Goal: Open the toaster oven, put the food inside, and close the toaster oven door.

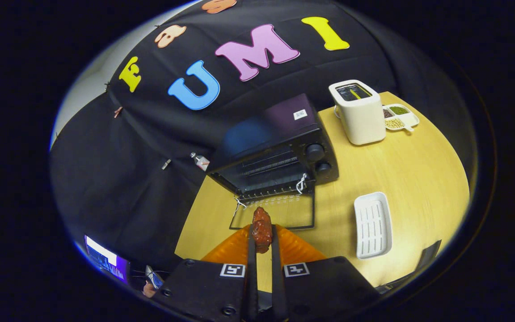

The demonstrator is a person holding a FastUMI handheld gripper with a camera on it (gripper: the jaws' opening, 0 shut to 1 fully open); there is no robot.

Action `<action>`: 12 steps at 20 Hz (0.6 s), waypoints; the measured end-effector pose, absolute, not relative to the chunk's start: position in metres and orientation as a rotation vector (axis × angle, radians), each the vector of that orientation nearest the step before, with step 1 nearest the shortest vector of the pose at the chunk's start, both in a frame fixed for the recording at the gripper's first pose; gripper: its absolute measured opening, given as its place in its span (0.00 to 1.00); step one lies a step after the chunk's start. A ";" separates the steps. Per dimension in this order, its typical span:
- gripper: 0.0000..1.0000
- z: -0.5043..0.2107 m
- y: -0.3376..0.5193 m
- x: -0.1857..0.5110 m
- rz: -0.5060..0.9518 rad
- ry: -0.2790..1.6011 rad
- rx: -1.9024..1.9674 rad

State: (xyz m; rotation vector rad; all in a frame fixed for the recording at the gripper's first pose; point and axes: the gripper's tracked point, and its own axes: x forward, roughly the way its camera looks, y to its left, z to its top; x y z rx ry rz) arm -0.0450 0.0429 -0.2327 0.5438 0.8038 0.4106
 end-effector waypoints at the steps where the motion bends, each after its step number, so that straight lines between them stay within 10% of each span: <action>1: 0.17 -0.231 0.056 -0.044 0.411 0.786 0.554; 12: 0.17 -0.266 0.133 0.042 0.304 0.665 0.662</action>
